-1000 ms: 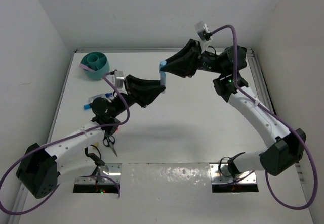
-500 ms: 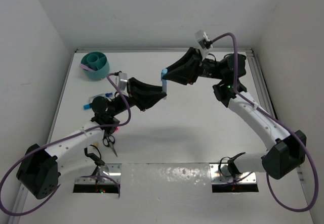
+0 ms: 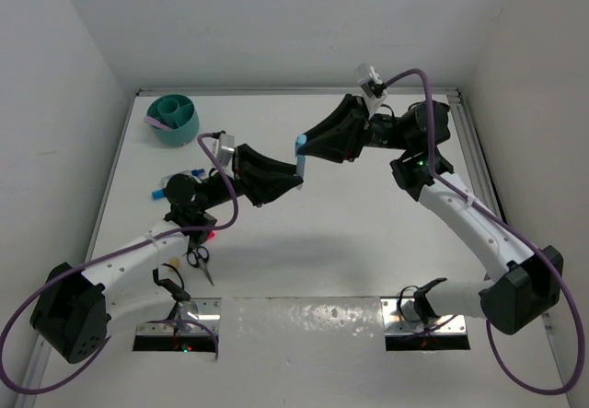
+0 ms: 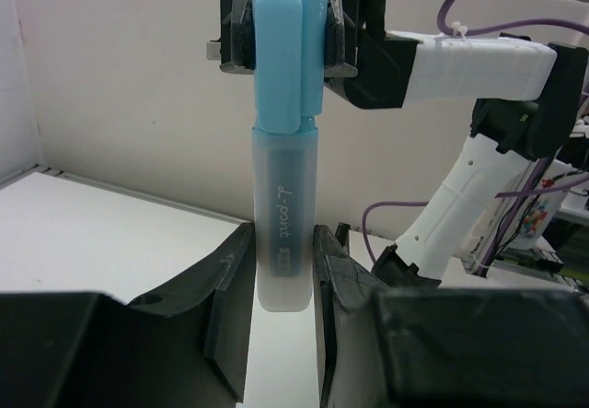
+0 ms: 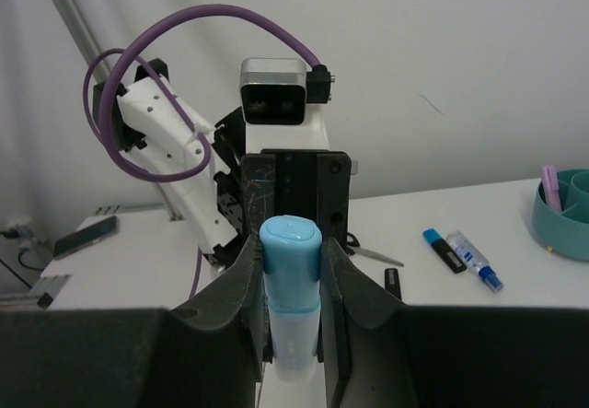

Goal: Sort the stationery into containers
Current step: Close the pen cap on the pen.

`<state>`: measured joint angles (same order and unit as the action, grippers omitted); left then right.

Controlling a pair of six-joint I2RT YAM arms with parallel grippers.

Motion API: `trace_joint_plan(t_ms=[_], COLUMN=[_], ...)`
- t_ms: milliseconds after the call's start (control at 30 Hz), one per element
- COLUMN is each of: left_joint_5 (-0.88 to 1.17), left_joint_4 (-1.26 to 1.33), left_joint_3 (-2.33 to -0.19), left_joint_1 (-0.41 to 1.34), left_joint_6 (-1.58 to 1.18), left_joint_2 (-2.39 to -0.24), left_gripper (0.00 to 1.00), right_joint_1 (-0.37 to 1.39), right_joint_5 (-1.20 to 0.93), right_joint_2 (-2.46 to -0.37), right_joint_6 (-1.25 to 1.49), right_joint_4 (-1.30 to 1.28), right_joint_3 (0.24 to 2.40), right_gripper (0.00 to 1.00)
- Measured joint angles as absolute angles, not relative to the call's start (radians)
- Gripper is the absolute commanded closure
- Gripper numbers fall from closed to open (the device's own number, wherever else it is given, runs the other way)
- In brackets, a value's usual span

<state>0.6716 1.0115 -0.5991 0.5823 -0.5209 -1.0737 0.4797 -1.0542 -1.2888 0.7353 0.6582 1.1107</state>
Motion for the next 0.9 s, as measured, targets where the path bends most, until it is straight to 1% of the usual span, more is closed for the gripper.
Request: trace_joint_plan(t_ms=[367,767,800,833,900], left_joint_5=[0.743,0.766,0.765,0.764,0.762], left_joint_4=[1.004,0.996,0.997,0.998,0.997], left_joint_3=[-0.612,-0.634,-0.634,-0.634,-0.634], left_joint_1=[0.567,0.567,0.567,0.567,0.567], left_joint_6=[-0.532,-0.532,-0.532,-0.532,-0.532], left_joint_2=[-1.074,-1.074,-1.074,-1.074,-1.074], left_gripper=[1.0,1.0,1.0,1.0,1.0], right_joint_1=[0.467,0.452,0.452,0.452,0.452], right_joint_5=[-1.146,-1.182,-1.183,-1.184,-1.184], right_joint_2=[-1.281,-1.267,-1.268,-1.269,-1.273], right_joint_6=[0.57,0.503,0.501,0.5,0.499], right_joint_4=[0.406,0.335,0.333,0.331,0.33], right_joint_3=[1.207,1.242,1.243,1.245,1.247], right_gripper=[1.0,1.0,0.95,0.83,0.74])
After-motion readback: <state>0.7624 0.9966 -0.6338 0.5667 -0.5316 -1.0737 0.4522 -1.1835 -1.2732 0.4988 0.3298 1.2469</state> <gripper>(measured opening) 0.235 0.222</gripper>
